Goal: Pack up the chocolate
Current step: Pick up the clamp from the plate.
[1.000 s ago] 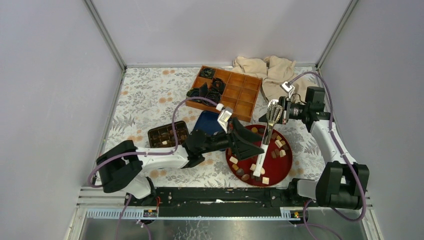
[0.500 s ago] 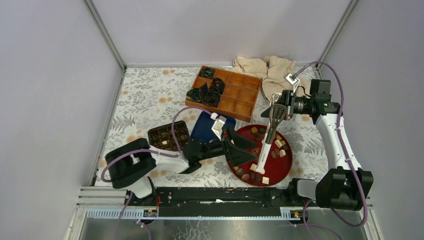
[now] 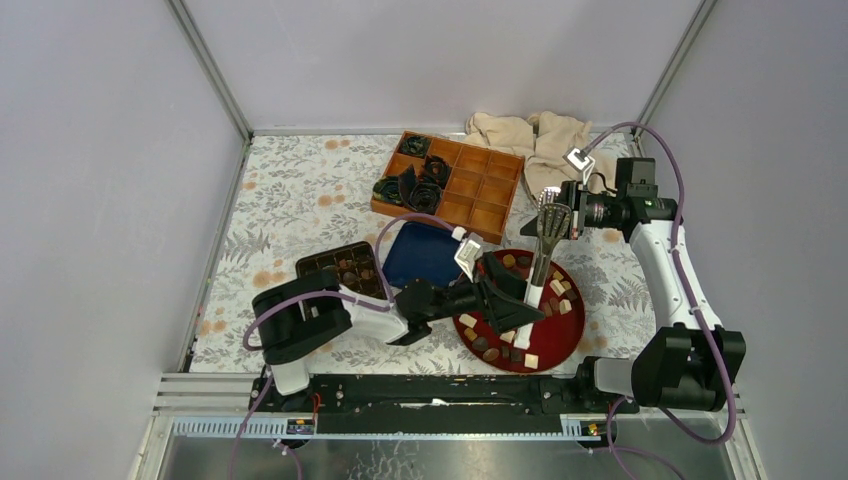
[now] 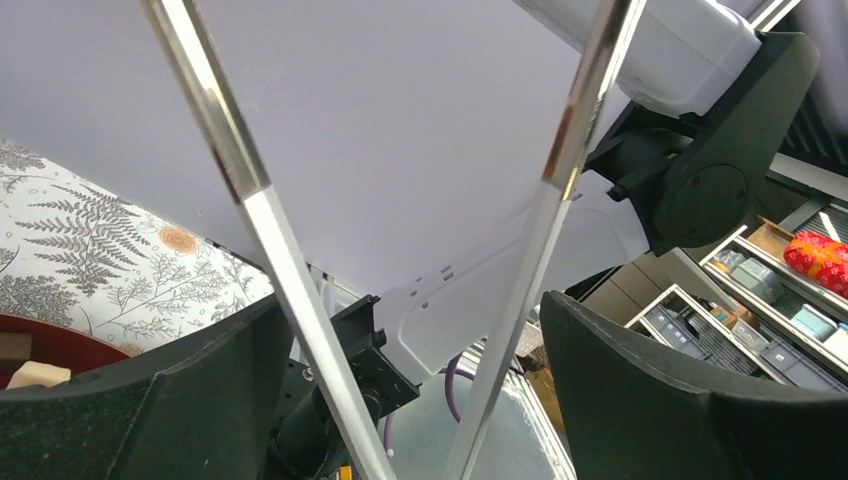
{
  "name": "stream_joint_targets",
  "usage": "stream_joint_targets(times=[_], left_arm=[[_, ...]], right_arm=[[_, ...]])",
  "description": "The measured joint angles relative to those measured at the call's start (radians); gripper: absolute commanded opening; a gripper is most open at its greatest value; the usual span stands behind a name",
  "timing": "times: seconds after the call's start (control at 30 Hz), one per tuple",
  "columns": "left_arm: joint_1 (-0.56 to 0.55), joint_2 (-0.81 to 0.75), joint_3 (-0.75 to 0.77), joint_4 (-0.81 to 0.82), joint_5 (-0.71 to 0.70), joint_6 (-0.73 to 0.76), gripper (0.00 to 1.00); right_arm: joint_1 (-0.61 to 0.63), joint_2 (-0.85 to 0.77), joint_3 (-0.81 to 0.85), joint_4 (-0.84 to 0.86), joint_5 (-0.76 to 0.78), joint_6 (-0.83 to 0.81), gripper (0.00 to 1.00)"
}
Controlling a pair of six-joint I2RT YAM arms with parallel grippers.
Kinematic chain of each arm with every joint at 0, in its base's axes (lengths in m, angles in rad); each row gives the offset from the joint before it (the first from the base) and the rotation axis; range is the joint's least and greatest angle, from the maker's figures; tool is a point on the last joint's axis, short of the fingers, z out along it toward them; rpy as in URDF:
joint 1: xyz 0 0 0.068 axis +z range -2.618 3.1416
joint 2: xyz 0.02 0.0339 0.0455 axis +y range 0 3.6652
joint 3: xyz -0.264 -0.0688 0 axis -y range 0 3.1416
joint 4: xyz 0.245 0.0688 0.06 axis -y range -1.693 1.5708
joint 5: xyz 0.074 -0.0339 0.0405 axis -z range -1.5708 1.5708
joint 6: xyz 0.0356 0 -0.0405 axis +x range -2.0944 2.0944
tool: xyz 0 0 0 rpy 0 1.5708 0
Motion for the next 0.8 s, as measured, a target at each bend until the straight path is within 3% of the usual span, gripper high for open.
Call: stream_joint_targets(times=[0.8], left_arm=[[-0.078,0.023,0.066,0.015,-0.234,-0.006,0.83]], right_arm=[[0.002,0.031,0.082,0.028,-0.043,0.076,0.00]])
